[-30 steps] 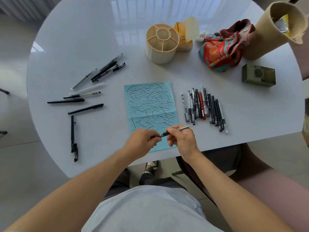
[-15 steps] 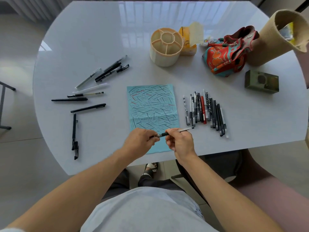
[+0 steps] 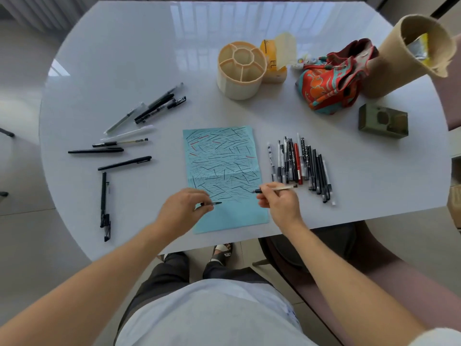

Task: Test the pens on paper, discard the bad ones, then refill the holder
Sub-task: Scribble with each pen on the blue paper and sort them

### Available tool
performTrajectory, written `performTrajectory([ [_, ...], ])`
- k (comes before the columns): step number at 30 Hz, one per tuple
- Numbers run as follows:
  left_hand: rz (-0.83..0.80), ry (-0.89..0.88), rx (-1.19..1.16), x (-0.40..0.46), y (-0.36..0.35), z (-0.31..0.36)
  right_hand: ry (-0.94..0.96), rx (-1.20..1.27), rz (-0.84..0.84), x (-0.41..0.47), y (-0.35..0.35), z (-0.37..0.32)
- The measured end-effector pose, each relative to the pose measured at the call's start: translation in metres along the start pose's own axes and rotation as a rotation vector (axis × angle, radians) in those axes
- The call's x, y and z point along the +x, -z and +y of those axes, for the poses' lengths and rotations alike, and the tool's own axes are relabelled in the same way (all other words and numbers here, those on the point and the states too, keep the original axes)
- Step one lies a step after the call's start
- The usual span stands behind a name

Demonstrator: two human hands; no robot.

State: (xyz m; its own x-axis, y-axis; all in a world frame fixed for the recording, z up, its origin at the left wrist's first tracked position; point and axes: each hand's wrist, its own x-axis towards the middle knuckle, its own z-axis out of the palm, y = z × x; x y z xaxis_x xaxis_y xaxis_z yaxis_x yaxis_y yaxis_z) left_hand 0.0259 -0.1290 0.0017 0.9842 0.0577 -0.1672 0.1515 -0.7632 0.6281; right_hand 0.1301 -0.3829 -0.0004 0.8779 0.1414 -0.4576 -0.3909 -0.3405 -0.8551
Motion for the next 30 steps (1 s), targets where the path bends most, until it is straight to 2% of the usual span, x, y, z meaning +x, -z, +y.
performTrajectory([
  [5,-0.126,-0.063,0.095,0.0,-0.021,-0.006,0.216,-0.364,-0.029,0.0,-0.015,0.014],
  [9,-0.104,-0.046,0.097,-0.003,-0.025,-0.009,0.314,-0.511,-0.013,0.002,-0.014,0.016],
  [13,-0.116,-0.017,0.098,-0.003,-0.024,-0.007,0.306,-0.537,0.063,0.006,0.001,0.012],
  [15,-0.118,-0.011,0.089,-0.002,-0.023,-0.005,0.25,-0.452,0.063,0.003,0.003,0.011],
  [18,-0.103,0.003,0.045,-0.001,-0.02,-0.002,0.147,-0.157,0.073,-0.004,-0.002,0.005],
  [22,-0.042,0.007,-0.007,-0.006,-0.018,0.005,0.056,0.208,-0.082,-0.018,-0.019,-0.009],
  [26,-0.015,0.009,-0.054,-0.01,-0.013,0.012,0.017,0.257,-0.226,-0.028,-0.035,-0.017],
  [30,-0.061,0.043,-0.092,-0.009,-0.003,0.023,-0.003,0.245,-0.311,-0.032,-0.047,-0.016],
])
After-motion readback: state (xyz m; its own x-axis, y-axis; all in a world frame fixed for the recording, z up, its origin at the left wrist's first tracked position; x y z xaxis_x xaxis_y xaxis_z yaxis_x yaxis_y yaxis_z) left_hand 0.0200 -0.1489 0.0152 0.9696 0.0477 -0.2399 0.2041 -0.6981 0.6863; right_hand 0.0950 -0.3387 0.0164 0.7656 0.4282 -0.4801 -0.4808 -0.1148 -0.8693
